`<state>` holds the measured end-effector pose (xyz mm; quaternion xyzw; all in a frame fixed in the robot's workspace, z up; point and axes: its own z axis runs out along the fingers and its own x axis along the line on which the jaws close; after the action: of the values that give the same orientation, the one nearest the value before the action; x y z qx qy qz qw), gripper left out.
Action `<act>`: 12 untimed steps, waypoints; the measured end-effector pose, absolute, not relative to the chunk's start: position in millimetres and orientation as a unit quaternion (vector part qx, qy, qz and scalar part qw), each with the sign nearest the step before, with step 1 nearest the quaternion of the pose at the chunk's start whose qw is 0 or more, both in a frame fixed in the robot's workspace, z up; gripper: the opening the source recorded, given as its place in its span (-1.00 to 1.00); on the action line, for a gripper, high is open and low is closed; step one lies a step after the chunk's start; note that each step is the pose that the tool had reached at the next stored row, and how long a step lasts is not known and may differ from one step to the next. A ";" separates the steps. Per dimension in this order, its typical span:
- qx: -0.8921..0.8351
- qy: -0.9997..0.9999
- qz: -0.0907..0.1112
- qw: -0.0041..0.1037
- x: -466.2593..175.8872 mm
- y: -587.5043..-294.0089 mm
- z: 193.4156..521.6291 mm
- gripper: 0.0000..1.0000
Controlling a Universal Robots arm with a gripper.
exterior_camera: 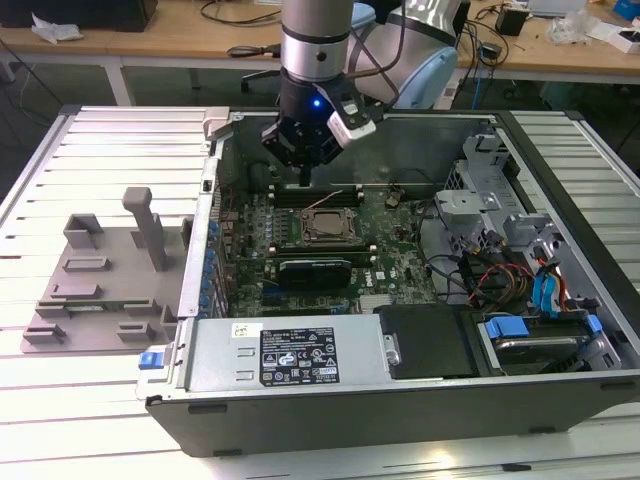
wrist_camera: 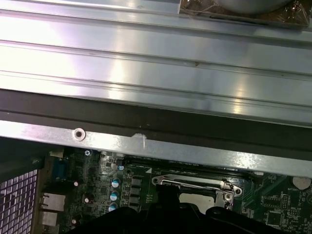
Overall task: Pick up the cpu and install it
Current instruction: 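Install the first cpu locking lever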
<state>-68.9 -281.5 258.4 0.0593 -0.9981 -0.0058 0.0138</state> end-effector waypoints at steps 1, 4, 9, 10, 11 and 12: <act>0.059 -0.998 -0.006 0.014 -68.6 -281.6 258.1 -0.79; 0.059 -0.998 -0.006 0.014 -67.9 -281.7 257.3 -0.79; 0.059 -0.998 -0.006 0.014 -66.3 -281.7 255.1 -0.79; 0.059 -0.998 -0.006 0.014 -66.0 -281.7 254.8 -0.79; 0.059 -0.998 -0.006 0.014 -66.0 -281.7 254.6 -0.79; 0.059 -0.998 -0.006 0.014 -66.0 -281.7 254.4 -0.79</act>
<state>-66.0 -281.7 254.4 0.0592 -0.9981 -0.0058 0.0140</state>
